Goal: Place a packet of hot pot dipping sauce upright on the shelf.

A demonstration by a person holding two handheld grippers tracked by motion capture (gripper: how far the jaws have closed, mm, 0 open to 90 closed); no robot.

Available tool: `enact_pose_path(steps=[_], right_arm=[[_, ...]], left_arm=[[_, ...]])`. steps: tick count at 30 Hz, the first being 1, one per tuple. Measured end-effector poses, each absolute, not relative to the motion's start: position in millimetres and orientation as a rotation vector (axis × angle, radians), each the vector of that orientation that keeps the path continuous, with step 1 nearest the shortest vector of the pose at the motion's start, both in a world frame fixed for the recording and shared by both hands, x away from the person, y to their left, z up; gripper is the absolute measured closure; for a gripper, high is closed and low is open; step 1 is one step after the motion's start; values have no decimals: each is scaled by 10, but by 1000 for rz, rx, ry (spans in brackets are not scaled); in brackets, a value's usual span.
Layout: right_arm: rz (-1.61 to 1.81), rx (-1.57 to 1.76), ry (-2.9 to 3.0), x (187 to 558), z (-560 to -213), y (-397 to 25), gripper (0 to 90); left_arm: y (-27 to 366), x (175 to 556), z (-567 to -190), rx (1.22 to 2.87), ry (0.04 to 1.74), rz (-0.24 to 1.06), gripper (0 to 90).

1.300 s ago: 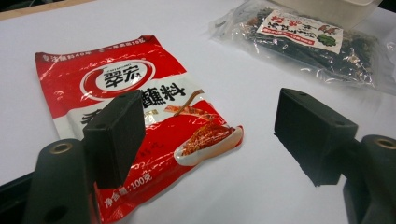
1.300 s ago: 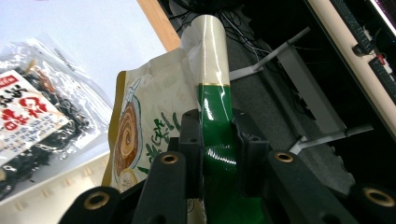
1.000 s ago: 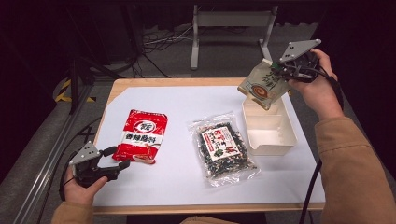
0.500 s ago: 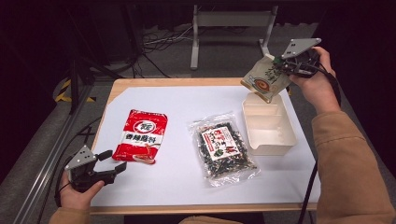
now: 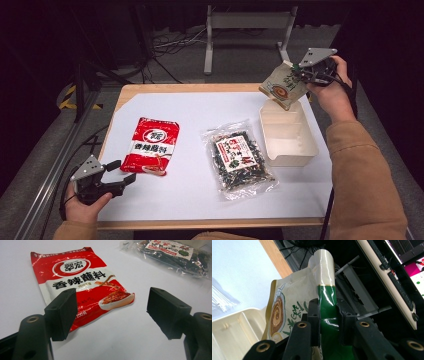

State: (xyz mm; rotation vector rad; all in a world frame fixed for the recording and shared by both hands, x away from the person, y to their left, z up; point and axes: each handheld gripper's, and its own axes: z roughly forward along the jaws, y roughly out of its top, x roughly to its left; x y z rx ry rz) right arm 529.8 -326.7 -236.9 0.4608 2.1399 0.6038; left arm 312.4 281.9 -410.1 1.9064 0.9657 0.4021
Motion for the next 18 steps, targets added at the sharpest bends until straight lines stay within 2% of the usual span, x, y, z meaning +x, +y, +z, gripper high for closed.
enact_pose_path(steps=[18], right_arm=[[582,406,2117,5342,-2578,-3212,753]], left_arm=[[2825,3132,-4110,1910,969,402,251]])
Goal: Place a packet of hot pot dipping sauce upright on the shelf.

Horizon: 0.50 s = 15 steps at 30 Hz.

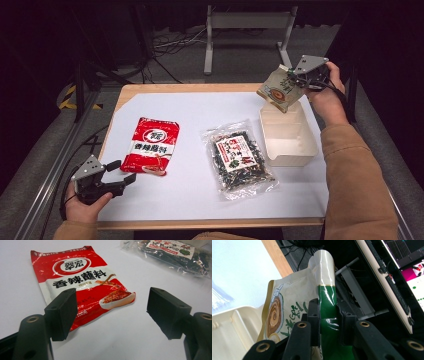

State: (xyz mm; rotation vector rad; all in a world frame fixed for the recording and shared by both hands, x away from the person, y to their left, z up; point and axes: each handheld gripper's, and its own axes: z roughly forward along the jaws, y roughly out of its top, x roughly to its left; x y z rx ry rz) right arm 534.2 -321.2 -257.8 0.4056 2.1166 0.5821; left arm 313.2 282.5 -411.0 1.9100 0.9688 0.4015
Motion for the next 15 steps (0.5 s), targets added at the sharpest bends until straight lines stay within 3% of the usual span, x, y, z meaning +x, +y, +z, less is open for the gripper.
enact_pose_path(steps=[15], right_arm=[[573,354,2077,5344,-2574,-3113,753]], left_arm=[[2819,3133,-4111,1915,964,400,251]])
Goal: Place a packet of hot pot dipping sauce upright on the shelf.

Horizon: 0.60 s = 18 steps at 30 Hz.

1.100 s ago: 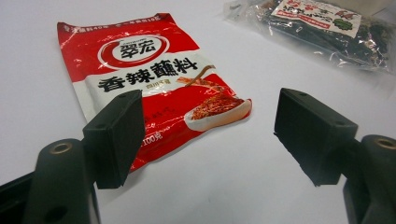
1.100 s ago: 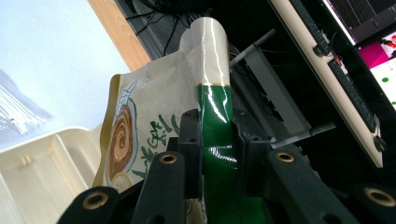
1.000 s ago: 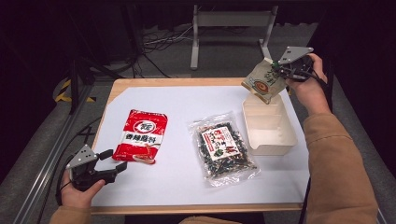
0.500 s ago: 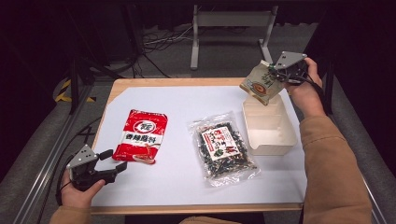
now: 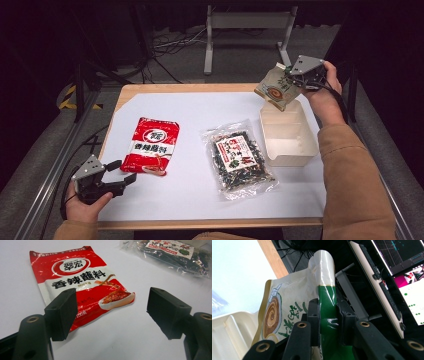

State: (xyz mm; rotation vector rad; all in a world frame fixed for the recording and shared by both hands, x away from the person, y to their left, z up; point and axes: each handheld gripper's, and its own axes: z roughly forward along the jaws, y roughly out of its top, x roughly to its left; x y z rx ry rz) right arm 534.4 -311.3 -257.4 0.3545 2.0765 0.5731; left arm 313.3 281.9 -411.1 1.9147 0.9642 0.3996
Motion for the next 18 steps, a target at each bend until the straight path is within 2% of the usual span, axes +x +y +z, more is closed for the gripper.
enact_pose_path(steps=[18], right_arm=[[578,323,2131,5377,-2656,-2998,752]], left_arm=[[2832,3132,-4115,1913,968,395,251]])
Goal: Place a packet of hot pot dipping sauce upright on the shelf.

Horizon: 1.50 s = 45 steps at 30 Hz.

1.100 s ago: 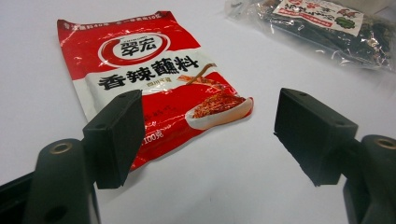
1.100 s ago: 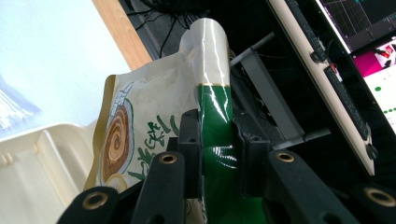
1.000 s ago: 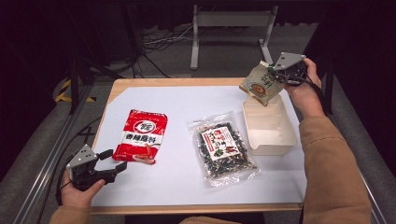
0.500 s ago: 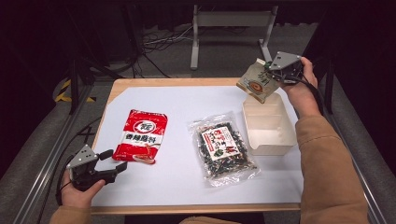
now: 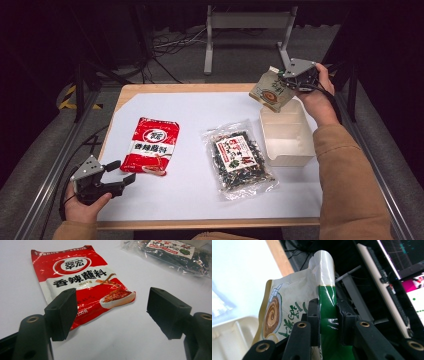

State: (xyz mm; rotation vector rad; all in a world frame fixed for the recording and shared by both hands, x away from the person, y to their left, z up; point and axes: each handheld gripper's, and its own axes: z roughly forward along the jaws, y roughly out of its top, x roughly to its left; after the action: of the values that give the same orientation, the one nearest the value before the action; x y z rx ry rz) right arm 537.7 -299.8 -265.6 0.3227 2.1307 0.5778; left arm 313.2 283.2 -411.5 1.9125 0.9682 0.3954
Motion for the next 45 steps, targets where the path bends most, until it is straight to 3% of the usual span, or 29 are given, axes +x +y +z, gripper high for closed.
enact_pose_path(steps=[16,45], right_arm=[[491,300,2178,5282,-2557,-3208,754],[397,213,2351,5268,-2714,-3165,753]], left_arm=[[2793,3165,-4109,1917,951,393,251],[2750,3213,-4101,1922,933,386,250]])
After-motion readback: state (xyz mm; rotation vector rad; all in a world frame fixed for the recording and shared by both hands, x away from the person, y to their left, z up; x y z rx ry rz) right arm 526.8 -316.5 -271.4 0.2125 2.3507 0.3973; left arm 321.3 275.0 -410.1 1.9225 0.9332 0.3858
